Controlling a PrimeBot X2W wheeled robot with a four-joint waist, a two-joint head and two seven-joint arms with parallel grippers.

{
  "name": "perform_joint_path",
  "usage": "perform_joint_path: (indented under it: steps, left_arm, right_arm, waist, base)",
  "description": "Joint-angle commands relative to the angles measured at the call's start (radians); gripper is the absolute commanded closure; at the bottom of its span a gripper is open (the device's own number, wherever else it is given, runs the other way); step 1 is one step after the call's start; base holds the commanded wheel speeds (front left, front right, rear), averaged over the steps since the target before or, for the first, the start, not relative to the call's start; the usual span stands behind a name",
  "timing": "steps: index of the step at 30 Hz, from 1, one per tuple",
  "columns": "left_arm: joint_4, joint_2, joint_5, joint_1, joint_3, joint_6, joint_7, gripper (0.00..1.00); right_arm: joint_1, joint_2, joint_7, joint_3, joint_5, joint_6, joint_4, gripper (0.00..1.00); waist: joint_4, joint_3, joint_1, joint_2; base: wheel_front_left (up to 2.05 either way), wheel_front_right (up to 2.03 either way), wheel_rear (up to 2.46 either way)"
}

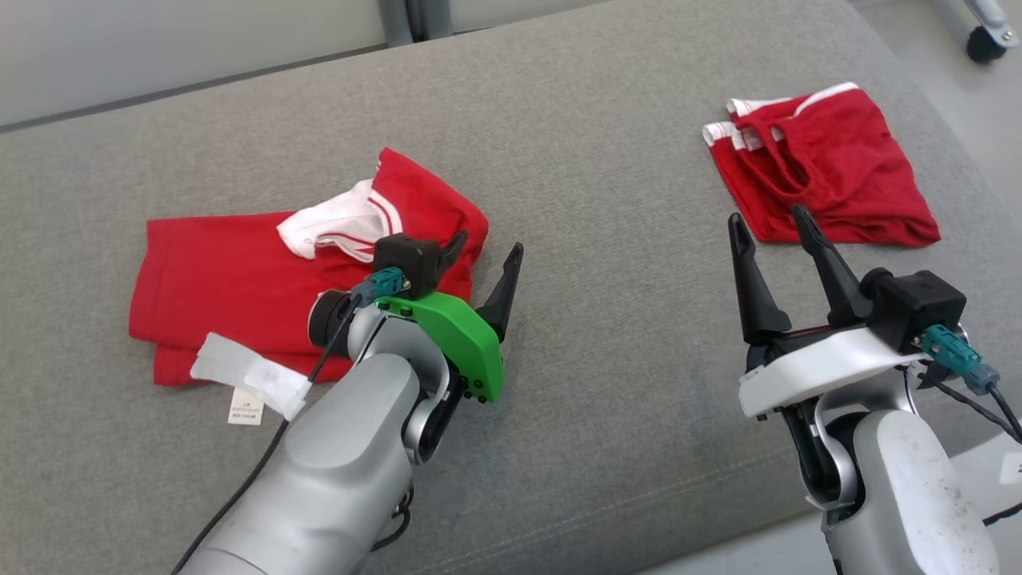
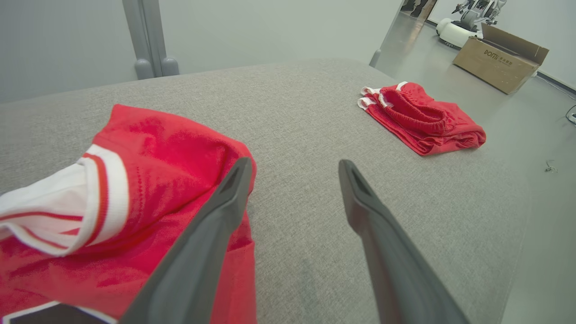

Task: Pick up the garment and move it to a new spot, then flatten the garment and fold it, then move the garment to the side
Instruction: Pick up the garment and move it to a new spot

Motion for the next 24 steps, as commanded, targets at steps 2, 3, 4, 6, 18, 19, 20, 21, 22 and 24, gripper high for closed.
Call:
perform_joint_path:
  steps: [2,3,4,6,18,19,20,21,22,24]
  left_arm:
    - [-0.014,0.007,0.017,0.034,-0.010,0.013,-0.026,0.00]
    - [-0.024,0.009,0.019,0.045,-0.011,0.017,-0.033,0.00]
    - [-0.034,0.016,0.021,0.058,-0.009,0.024,-0.039,0.00]
    - [-0.064,0.028,0.025,0.090,-0.007,0.039,-0.049,0.00]
    - [-0.347,0.110,0.034,0.327,0.029,0.158,-0.069,0.00]
    - [-0.370,0.114,0.035,0.341,0.029,0.168,-0.070,0.00]
    - [-0.392,0.117,0.037,0.352,0.028,0.176,-0.070,0.00]
    - [-0.412,0.124,0.041,0.362,0.028,0.185,-0.070,0.00]
    - [-0.430,0.128,0.044,0.369,0.024,0.193,-0.069,0.00]
    - [-0.466,0.140,0.048,0.382,0.025,0.211,-0.067,0.00]
  right_arm:
    - [0.024,-0.001,0.009,-0.011,-0.016,-0.001,-0.007,0.00]
    - [0.032,-0.001,0.011,-0.017,-0.021,-0.001,-0.007,0.00]
    - [0.034,-0.002,0.014,-0.016,-0.024,-0.001,-0.006,0.00]
    - [0.040,-0.001,0.020,-0.012,-0.027,-0.001,-0.003,0.00]
    - [-0.064,-0.002,0.066,0.133,-0.090,-0.001,0.154,0.00]
    - [-0.080,-0.004,0.069,0.140,-0.098,-0.001,0.182,0.00]
    - [-0.094,-0.004,0.072,0.147,-0.099,-0.001,0.211,0.00]
    - [-0.112,-0.004,0.076,0.157,-0.105,-0.001,0.243,0.00]
    - [-0.127,-0.011,0.076,0.162,-0.115,-0.001,0.276,0.00]
    - [-0.159,-0.016,0.075,0.172,-0.129,-0.001,0.341,0.00]
  waist:
    - [0.090,-0.039,0.0001,-0.0001]
    - [0.111,-0.045,0.0001,-0.0001]
    - [0.128,-0.050,0.0001,-0.0001]
    - [0.165,-0.060,0.0001,-0.0001]
    - [0.394,-0.085,0.0001,-0.0001]
    - [0.415,-0.086,0.0001,-0.0001]
    - [0.436,-0.086,0.0001,-0.0001]
    - [0.453,-0.087,0.0001,-0.0001]
    - [0.474,-0.087,0.0001,-0.0001]
    - [0.508,-0.088,0.0001,-0.0001]
  base:
    - [0.00,0.00,0.00]
    - [0.00,0.00,0.00]
    - [0.00,0.00,0.00]
    - [0.00,0.00,0.00]
    - [0.00,0.00,0.00]
    - [0.00,0.00,0.00]
    - [0.00,0.00,0.00]
    - [0.00,0.00,0.00]
    - [0.00,0.00,0.00]
    - [0.00,0.00,0.00]
